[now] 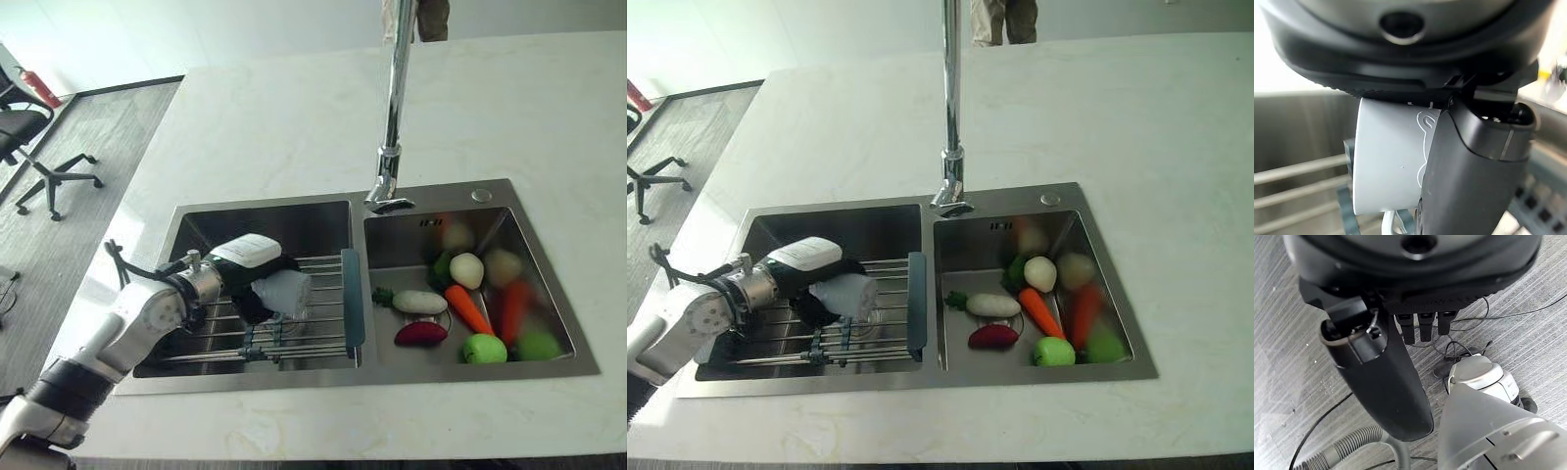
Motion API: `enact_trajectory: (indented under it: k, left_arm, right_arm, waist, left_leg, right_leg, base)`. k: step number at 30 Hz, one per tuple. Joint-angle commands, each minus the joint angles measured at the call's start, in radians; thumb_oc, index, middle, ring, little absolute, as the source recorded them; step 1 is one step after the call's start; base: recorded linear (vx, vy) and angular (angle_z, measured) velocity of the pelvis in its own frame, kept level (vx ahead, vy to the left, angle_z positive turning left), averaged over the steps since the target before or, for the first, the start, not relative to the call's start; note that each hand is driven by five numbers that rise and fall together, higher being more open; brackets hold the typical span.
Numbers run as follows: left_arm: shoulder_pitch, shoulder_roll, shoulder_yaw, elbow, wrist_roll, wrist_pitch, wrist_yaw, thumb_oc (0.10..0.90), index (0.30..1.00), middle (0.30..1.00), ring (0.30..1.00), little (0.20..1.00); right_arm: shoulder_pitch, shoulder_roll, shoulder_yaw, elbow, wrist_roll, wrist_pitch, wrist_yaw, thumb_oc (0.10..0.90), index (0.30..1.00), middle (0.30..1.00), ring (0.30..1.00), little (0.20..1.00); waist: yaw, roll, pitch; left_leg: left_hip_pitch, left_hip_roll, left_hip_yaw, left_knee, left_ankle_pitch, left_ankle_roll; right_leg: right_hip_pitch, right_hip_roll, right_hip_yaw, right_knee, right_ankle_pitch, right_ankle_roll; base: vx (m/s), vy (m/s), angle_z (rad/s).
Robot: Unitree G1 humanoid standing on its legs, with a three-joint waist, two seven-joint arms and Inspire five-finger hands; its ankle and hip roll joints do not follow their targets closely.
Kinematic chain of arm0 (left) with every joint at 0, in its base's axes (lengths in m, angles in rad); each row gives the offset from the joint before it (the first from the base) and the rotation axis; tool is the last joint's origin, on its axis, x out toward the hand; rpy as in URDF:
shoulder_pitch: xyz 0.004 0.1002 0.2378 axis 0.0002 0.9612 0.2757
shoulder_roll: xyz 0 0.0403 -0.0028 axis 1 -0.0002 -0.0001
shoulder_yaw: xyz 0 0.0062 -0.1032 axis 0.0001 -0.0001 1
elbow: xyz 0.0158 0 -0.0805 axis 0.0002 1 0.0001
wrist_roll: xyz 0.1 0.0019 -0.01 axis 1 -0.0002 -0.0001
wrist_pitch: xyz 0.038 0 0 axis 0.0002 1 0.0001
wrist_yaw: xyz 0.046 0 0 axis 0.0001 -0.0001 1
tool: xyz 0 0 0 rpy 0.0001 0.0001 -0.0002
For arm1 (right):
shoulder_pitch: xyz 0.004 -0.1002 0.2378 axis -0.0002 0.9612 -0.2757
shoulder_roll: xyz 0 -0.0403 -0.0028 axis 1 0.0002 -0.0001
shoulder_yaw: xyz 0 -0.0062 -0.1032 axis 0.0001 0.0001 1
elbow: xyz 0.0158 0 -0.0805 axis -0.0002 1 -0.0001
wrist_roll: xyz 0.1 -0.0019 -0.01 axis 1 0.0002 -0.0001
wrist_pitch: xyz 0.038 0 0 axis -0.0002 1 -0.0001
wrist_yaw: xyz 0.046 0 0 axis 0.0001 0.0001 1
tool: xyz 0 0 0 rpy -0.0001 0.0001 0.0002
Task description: Place the dishes in the dishwasher.
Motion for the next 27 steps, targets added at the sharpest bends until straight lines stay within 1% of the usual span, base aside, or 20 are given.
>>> enact_trajectory:
  k: [1, 3, 4, 7, 9, 10, 11, 13, 15, 17, 19, 20, 21, 22, 23, 24, 25, 26, 27]
  left_arm:
    - [-0.076, 0.044, 0.136, -0.077, -0.027, -0.047, 0.163, 0.400, 0.300, 0.300, 0.300, 0.300]
    - [-0.060, 0.045, 0.160, -0.088, -0.039, -0.051, 0.188, 0.400, 0.300, 0.300, 0.300, 0.300]
    - [-0.040, 0.045, 0.192, -0.101, -0.050, -0.062, 0.221, 0.400, 0.300, 0.300, 0.300, 0.300]
    - [-0.013, 0.043, 0.232, -0.111, -0.050, -0.081, 0.279, 0.400, 0.300, 0.300, 0.300, 0.300]
    - [0.014, 0.039, 0.278, -0.120, -0.048, -0.091, 0.369, 0.400, 0.300, 0.300, 0.300, 0.300]
    - [0.039, 0.037, 0.318, -0.122, -0.034, -0.099, 0.463, 0.400, 0.300, 0.300, 0.300, 0.300]
    - [0.045, 0.036, 0.325, -0.122, -0.031, -0.102, 0.478, 0.400, 0.300, 0.300, 0.300, 0.300]
    - [0.078, 0.028, 0.374, -0.123, -0.004, -0.107, 0.580, 0.400, 0.300, 0.300, 0.300, 0.300]
    - [0.108, 0.017, 0.410, -0.125, 0.020, -0.105, 0.643, 0.400, 0.300, 0.300, 0.300, 0.300]
    - [0.145, 0.001, 0.450, -0.127, 0.057, -0.079, 0.721, 0.400, 0.300, 0.300, 0.300, 0.300]
    - [0.171, -0.009, 0.478, -0.127, 0.071, -0.041, 0.765, 0.400, 0.300, 0.300, 0.300, 0.300]
    - [0.175, -0.009, 0.481, -0.129, 0.072, -0.040, 0.766, 0.400, 0.300, 0.300, 0.300, 0.300]
    - [0.200, -0.018, 0.502, -0.118, 0.088, -0.007, 0.812, 0.400, 0.300, 0.300, 0.300, 0.300]
    - [0.250, -0.035, 0.545, -0.095, 0.130, 0.041, 0.888, 0.400, 0.300, 0.300, 0.300, 0.300]
    - [0.257, -0.037, 0.550, -0.092, 0.136, 0.052, 0.897, 0.400, 0.300, 0.300, 0.300, 0.300]
    - [0.290, -0.049, 0.579, -0.069, 0.162, 0.082, 0.966, 0.400, 0.300, 0.300, 0.300, 0.300]
    - [0.303, -0.053, 0.592, -0.059, 0.168, 0.086, 0.996, 0.400, 0.300, 0.300, 0.300, 0.300]
    - [0.323, -0.054, 0.619, -0.038, 0.171, 0.083, 1.038, 0.400, 0.300, 0.300, 0.300, 0.300]
    - [0.338, -0.050, 0.641, -0.006, 0.171, 0.069, 1.073, 0.400, 0.300, 0.300, 0.300, 0.300]
  right_arm:
    - [0.041, -0.016, -0.020, 0.005, -0.005, -0.041, -0.008, 0.800, 0.900, 0.900, 0.900, 0.900]
    - [0.042, -0.015, -0.020, 0.005, -0.007, -0.041, -0.008, 0.800, 0.900, 0.900, 0.900, 0.900]
    - [0.041, -0.010, -0.021, 0.005, -0.010, -0.042, -0.011, 0.800, 0.900, 0.900, 0.900, 0.900]
    - [0.041, -0.004, -0.021, 0.008, -0.012, -0.044, -0.015, 0.800, 0.900, 0.900, 0.900, 0.900]
    - [0.043, 0.002, -0.022, 0.011, -0.016, -0.044, -0.018, 0.800, 0.900, 0.900, 0.900, 0.900]
    - [0.046, 0.006, -0.022, 0.013, -0.027, -0.041, -0.018, 0.800, 0.900, 0.900, 0.900, 0.900]
    - [0.046, 0.006, -0.021, 0.013, -0.029, -0.042, -0.018, 0.800, 0.900, 0.900, 0.900, 0.900]
    - [0.053, 0.012, -0.021, 0.021, -0.057, -0.040, -0.016, 0.800, 0.900, 0.900, 0.900, 0.900]
    - [0.055, 0.016, -0.016, 0.028, -0.080, -0.037, -0.014, 0.800, 0.900, 0.900, 0.900, 0.900]
    - [0.053, 0.020, -0.008, 0.036, -0.113, -0.037, -0.003, 0.800, 0.900, 0.900, 0.900, 0.900]
    - [0.050, 0.020, 0.004, 0.036, -0.133, -0.028, 0.004, 0.800, 0.900, 0.900, 0.900, 0.900]
    - [0.049, 0.019, 0.006, 0.036, -0.134, -0.028, 0.003, 0.800, 0.900, 0.900, 0.900, 0.900]
    - [0.049, 0.023, 0.022, 0.031, -0.183, -0.023, 0.009, 0.800, 0.900, 0.900, 0.900, 0.900]
    - [0.043, 0.031, 0.055, 0.020, -0.258, -0.020, 0.013, 0.800, 0.900, 0.900, 0.900, 0.900]
    - [0.042, 0.032, 0.059, 0.020, -0.264, -0.021, 0.014, 0.800, 0.900, 0.900, 0.900, 0.900]
    - [0.039, 0.039, 0.081, 0.013, -0.272, -0.019, 0.017, 0.800, 0.900, 0.900, 0.900, 0.900]
    - [0.037, 0.039, 0.088, 0.005, -0.264, -0.013, 0.014, 0.800, 0.900, 0.900, 0.900, 0.900]
    - [0.031, 0.038, 0.099, -0.012, -0.254, 0.006, 0.008, 0.800, 0.900, 0.900, 0.900, 0.900]
    - [0.023, 0.032, 0.104, -0.021, -0.250, 0.018, -0.001, 0.800, 0.900, 0.900, 0.900, 0.900]
  waist:
    - [-0.003, -0.001, -0.084]
    - [-0.001, -0.002, -0.086]
    - [0.007, -0.005, -0.088]
    - [0.015, -0.006, -0.092]
    - [0.024, -0.008, -0.093]
    - [0.030, -0.010, -0.098]
    - [0.030, -0.010, -0.099]
    - [0.042, -0.012, -0.103]
    - [0.049, -0.013, -0.106]
    - [0.065, -0.015, -0.109]
    - [0.077, -0.017, -0.110]
    - [0.074, -0.017, -0.111]
    - [0.092, -0.018, -0.109]
    - [0.107, -0.015, -0.111]
    - [0.106, -0.015, -0.111]
    - [0.114, -0.008, -0.109]
    - [0.116, -0.005, -0.106]
    - [0.122, 0.003, -0.100]
    - [0.131, 0.010, -0.092]
  left_leg:
    - [-0.036, 0.069, 0.003, 0.095, -0.149, -0.061]
    - [-0.035, 0.069, 0.001, 0.095, -0.149, -0.061]
    - [-0.034, 0.068, -0.003, 0.095, -0.150, -0.061]
    - [-0.033, 0.068, -0.010, 0.095, -0.151, -0.061]
    - [-0.026, 0.066, -0.015, 0.095, -0.160, -0.063]
    - [-0.033, 0.067, -0.019, 0.095, -0.154, -0.064]
    - [-0.033, 0.067, -0.020, 0.095, -0.154, -0.065]
    - [-0.035, 0.067, -0.029, 0.095, -0.154, -0.068]
    - [-0.036, 0.067, -0.037, 0.095, -0.153, -0.070]
    - [-0.038, 0.065, -0.058, 0.095, -0.152, -0.073]
    - [-0.039, 0.066, -0.072, 0.095, -0.149, -0.078]
    - [-0.039, 0.066, -0.073, 0.095, -0.148, -0.078]
    - [-0.033, 0.068, -0.084, 0.095, -0.153, -0.082]
    - [-0.045, 0.082, -0.079, 0.095, -0.136, -0.094]
    - [-0.046, 0.084, -0.078, 0.095, -0.135, -0.095]
    - [-0.052, 0.109, -0.044, 0.095, -0.122, -0.114]
    - [-0.061, 0.115, -0.044, 0.095, -0.110, -0.125]
    - [-0.077, 0.127, -0.044, 0.095, -0.088, -0.144]
    - [-0.089, 0.140, -0.034, 0.095, -0.075, -0.160]
  right_leg:
    - [-0.037, -0.040, 0.030, 0.119, -0.125, 0.082]
    - [-0.034, -0.039, 0.028, 0.119, -0.128, 0.081]
    - [-0.030, -0.037, 0.025, 0.119, -0.131, 0.079]
    - [-0.025, -0.037, 0.020, 0.119, -0.135, 0.077]
    - [-0.013, -0.038, 0.013, 0.119, -0.144, 0.078]
    - [-0.017, -0.037, 0.008, 0.119, -0.141, 0.075]
    - [-0.016, -0.037, 0.007, 0.119, -0.142, 0.074]
    - [-0.012, -0.036, -0.001, 0.119, -0.146, 0.072]
    - [-0.009, -0.035, -0.008, 0.119, -0.148, 0.069]
    - [-0.006, -0.030, -0.015, 0.119, -0.153, 0.064]
    - [-0.004, -0.027, -0.023, 0.119, -0.155, 0.061]
    - [-0.003, -0.027, -0.024, 0.119, -0.156, 0.061]
    - [0.005, -0.026, -0.031, 0.119, -0.165, 0.059]
    - [0.004, -0.029, -0.059, 0.119, -0.161, 0.055]
    - [0.005, -0.030, -0.064, 0.119, -0.162, 0.055]
    - [0.016, -0.040, -0.101, 0.119, -0.166, 0.058]
    - [0.017, -0.042, -0.111, 0.119, -0.167, 0.059]
    - [0.019, -0.046, -0.126, 0.119, -0.168, 0.059]
    - [0.019, -0.057, -0.143, 0.119, -0.167, 0.061]
  base:
    - [0.00, 0.000, 0.00]
    - [0.00, 0.000, 0.00]
    - [0.00, 0.000, 0.00]
    - [0.00, -0.002, 0.01]
    - [0.00, -0.010, 0.04]
    - [-0.01, -0.015, 0.03]
    - [0.00, 0.000, 0.00]
    - [-0.01, -0.015, 0.03]
    - [-0.01, -0.047, 0.14]
    - [-0.01, -0.096, 0.12]
    - [-0.01, -0.098, 0.09]
    - [0.02, -0.117, 0.23]
    - [-0.01, -0.177, 0.23]
    - [-0.01, -0.187, 0.16]
    - [-0.04, -0.161, 0.18]
    - [-0.05, -0.067, 0.33]
    - [-0.13, -0.033, 0.58]
    - [-0.23, 0.076, 1.23]
    - [-0.46, 0.405, 1.09]
